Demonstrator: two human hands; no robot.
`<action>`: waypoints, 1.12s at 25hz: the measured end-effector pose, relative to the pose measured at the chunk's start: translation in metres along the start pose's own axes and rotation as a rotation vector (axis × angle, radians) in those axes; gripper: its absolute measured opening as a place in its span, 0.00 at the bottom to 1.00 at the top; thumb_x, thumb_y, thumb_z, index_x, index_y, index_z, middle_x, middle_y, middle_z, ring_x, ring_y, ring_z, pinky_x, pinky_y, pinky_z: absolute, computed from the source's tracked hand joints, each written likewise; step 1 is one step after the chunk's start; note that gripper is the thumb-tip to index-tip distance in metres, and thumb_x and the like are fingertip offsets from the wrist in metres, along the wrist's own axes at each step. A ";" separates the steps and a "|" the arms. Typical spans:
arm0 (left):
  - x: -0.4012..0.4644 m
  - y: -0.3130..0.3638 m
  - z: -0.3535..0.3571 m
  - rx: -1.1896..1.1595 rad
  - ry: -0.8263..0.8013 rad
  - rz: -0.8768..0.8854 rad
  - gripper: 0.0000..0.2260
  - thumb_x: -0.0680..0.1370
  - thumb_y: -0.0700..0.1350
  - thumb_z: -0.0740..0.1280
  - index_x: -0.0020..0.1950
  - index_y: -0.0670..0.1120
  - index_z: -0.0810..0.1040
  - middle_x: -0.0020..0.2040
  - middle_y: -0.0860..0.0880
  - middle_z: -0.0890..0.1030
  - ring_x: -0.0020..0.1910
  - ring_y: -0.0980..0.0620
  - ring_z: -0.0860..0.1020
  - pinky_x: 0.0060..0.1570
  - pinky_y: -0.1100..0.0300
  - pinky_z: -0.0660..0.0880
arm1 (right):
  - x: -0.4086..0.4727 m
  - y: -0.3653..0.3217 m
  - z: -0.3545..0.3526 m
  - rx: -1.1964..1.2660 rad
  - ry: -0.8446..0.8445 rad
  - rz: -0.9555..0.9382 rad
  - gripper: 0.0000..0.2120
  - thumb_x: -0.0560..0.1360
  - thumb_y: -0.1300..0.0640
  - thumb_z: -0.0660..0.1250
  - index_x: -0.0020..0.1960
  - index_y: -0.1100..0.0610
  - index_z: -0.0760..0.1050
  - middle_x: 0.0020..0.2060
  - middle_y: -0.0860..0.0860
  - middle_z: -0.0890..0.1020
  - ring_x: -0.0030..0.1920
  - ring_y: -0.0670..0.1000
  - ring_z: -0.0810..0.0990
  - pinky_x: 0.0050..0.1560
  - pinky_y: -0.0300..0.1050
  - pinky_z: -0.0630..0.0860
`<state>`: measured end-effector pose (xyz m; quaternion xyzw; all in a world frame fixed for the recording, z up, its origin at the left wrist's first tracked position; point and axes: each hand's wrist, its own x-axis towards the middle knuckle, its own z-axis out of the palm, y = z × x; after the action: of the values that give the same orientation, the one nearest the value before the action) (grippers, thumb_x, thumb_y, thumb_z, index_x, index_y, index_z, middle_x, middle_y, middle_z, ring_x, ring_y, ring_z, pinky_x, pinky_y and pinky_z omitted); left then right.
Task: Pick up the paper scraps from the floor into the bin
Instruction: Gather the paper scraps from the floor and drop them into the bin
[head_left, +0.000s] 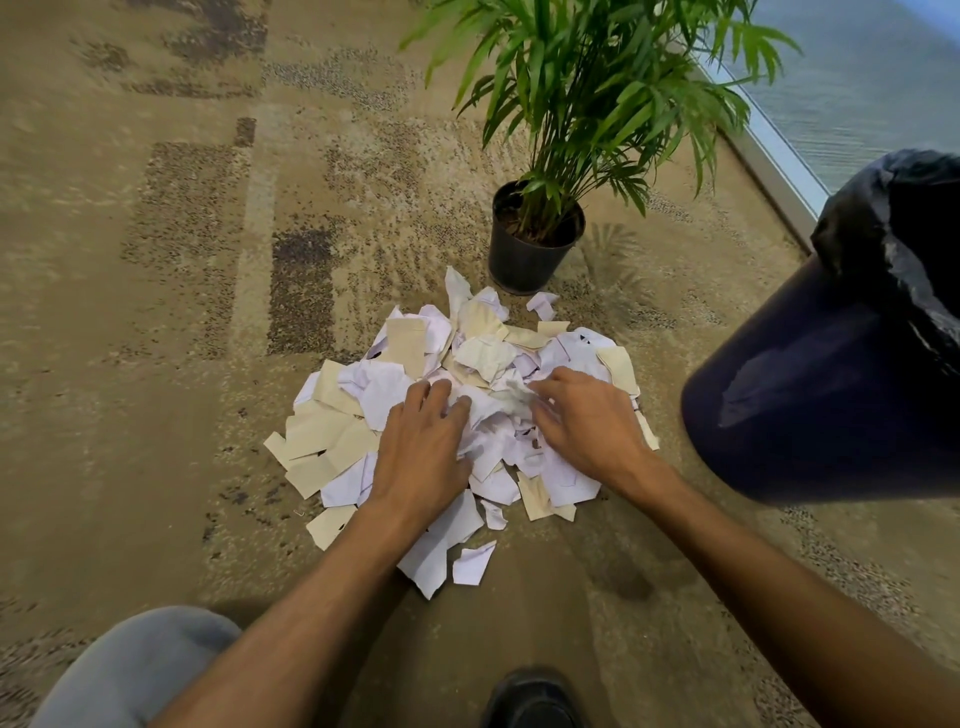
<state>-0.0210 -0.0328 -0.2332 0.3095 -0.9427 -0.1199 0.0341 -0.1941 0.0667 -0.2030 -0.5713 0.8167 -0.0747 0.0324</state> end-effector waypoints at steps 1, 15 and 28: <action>0.001 0.000 -0.001 -0.029 -0.005 -0.005 0.19 0.70 0.46 0.70 0.59 0.45 0.74 0.56 0.47 0.73 0.55 0.45 0.68 0.40 0.55 0.67 | 0.001 0.001 -0.005 0.050 0.042 0.035 0.12 0.79 0.52 0.62 0.56 0.53 0.81 0.47 0.49 0.82 0.45 0.54 0.81 0.37 0.46 0.74; 0.005 -0.019 -0.009 -0.062 0.102 -0.118 0.06 0.75 0.45 0.67 0.47 0.43 0.80 0.50 0.46 0.78 0.51 0.44 0.75 0.43 0.51 0.73 | 0.002 -0.017 0.018 -0.257 -0.178 -0.126 0.14 0.80 0.51 0.61 0.60 0.58 0.74 0.55 0.54 0.77 0.51 0.57 0.77 0.36 0.46 0.66; 0.006 -0.020 -0.031 -0.049 0.193 -0.076 0.14 0.74 0.44 0.67 0.33 0.46 0.64 0.32 0.51 0.62 0.31 0.45 0.65 0.37 0.56 0.59 | 0.004 -0.024 -0.023 0.094 0.034 0.037 0.06 0.75 0.55 0.64 0.43 0.53 0.80 0.31 0.50 0.80 0.30 0.52 0.75 0.28 0.39 0.63</action>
<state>-0.0103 -0.0582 -0.2078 0.3543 -0.9194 -0.1138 0.1277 -0.1759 0.0567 -0.1767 -0.5525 0.8232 -0.1221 0.0469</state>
